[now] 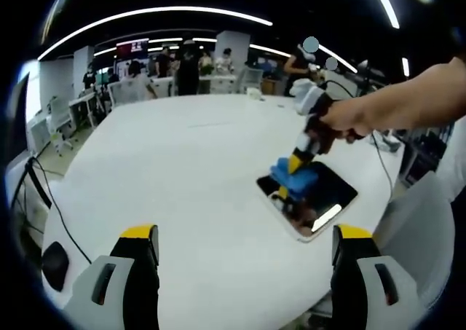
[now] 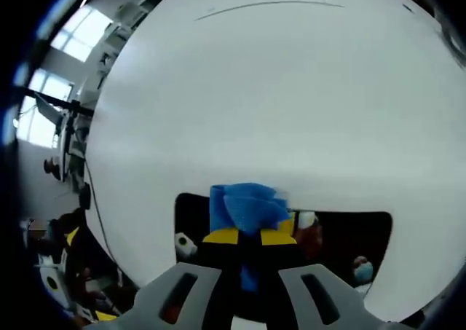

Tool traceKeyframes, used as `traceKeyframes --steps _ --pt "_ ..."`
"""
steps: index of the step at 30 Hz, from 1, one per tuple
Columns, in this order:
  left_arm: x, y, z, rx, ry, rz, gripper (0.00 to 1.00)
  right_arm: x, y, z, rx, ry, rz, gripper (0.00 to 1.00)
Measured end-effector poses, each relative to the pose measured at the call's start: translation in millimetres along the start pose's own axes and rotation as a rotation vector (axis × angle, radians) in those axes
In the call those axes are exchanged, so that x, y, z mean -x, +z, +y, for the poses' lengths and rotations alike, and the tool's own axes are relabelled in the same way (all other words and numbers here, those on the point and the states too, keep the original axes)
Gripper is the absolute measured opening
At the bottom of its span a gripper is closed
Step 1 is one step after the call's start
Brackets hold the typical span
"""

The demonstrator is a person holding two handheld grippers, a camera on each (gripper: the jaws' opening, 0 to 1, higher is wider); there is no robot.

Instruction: Wipe the mirror surface with the cleaning cloth until all visible marks leave the cleaned area.

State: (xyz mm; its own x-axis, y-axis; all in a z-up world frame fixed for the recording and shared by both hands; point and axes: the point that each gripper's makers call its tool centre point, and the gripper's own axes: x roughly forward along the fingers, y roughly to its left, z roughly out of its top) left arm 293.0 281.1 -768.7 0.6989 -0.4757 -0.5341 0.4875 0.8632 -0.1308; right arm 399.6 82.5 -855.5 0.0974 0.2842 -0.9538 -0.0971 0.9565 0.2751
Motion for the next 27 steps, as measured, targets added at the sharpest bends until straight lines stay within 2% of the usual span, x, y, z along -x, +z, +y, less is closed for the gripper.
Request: traceKeyframes --steps 12,27 --pt "5 -7.4 7.4 0.017 0.005 0.005 1.00 -6 2.4 20 0.011 0.005 -0.002 0.02" --pt "10 -9.3 16.4 -0.012 -0.004 0.014 1.00 -10 3.5 48 0.030 0.018 -0.005 0.02"
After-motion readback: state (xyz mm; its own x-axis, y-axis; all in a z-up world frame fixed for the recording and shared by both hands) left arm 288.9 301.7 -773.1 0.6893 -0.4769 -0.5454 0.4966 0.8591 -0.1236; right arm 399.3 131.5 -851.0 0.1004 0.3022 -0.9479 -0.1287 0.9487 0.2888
